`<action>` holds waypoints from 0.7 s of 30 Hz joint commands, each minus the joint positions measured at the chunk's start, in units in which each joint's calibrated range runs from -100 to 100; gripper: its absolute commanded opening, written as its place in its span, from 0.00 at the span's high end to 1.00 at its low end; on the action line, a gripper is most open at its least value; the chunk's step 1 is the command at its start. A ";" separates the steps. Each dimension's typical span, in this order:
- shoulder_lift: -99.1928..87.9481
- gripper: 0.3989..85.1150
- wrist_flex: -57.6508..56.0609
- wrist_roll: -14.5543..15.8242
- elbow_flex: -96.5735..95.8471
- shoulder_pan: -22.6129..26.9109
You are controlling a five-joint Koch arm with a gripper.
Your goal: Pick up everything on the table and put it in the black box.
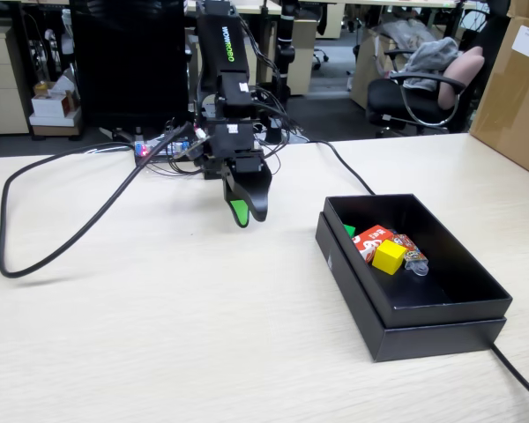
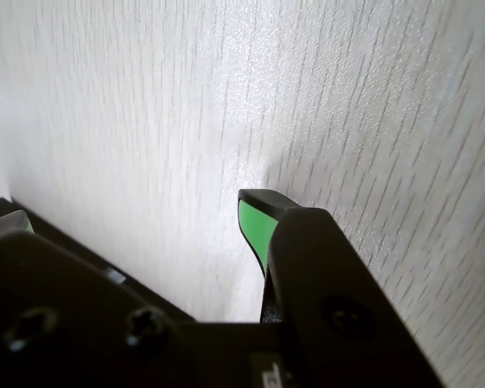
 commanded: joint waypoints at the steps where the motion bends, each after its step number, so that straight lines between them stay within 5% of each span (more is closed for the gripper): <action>1: -3.96 0.41 6.15 0.29 -1.19 0.05; 8: -4.08 0.41 18.33 0.54 -10.08 -0.05; 21: -4.54 0.42 20.23 0.63 -15.06 -0.15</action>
